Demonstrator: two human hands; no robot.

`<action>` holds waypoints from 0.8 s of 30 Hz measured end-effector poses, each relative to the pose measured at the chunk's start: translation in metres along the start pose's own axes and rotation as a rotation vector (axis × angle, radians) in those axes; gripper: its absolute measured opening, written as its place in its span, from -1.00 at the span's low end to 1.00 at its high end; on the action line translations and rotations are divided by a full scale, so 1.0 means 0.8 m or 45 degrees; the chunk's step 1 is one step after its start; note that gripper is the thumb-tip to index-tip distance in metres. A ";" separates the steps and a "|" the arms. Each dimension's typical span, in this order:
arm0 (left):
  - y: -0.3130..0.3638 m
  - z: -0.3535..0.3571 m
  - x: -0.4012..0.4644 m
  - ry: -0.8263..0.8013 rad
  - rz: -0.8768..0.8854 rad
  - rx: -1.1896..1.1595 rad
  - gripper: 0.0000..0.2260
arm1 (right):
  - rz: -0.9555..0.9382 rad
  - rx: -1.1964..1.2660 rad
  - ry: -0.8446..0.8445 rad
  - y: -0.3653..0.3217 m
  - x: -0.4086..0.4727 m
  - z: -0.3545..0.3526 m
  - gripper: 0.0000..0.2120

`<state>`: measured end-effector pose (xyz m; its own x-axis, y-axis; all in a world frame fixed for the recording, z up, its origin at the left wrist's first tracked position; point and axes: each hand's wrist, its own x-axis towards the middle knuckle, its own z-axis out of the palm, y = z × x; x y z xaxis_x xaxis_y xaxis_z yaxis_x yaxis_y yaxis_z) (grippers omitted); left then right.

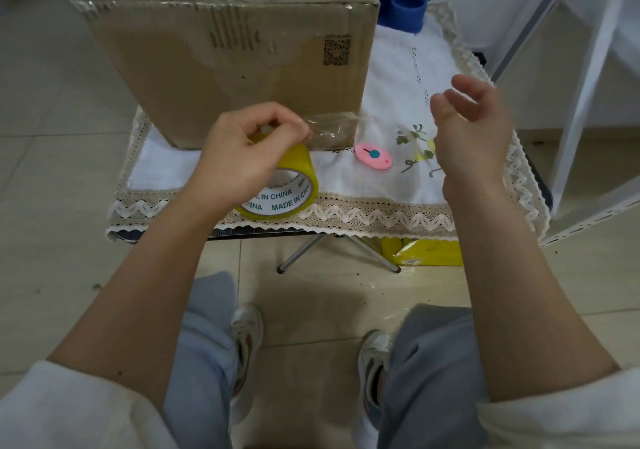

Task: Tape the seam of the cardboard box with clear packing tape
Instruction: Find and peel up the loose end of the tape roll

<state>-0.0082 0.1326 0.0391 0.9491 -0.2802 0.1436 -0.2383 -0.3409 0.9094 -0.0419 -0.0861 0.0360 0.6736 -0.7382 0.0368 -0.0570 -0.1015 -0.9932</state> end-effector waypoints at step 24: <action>-0.007 0.008 0.001 0.090 0.054 -0.131 -0.84 | -0.227 -0.110 -0.368 -0.005 -0.038 0.028 -0.72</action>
<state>-0.0072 0.1284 0.0317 0.9516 -0.2273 0.2067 -0.2597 -0.2355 0.9365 -0.0457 -0.0478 0.0363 0.8587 -0.4858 0.1634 0.0260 -0.2770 -0.9605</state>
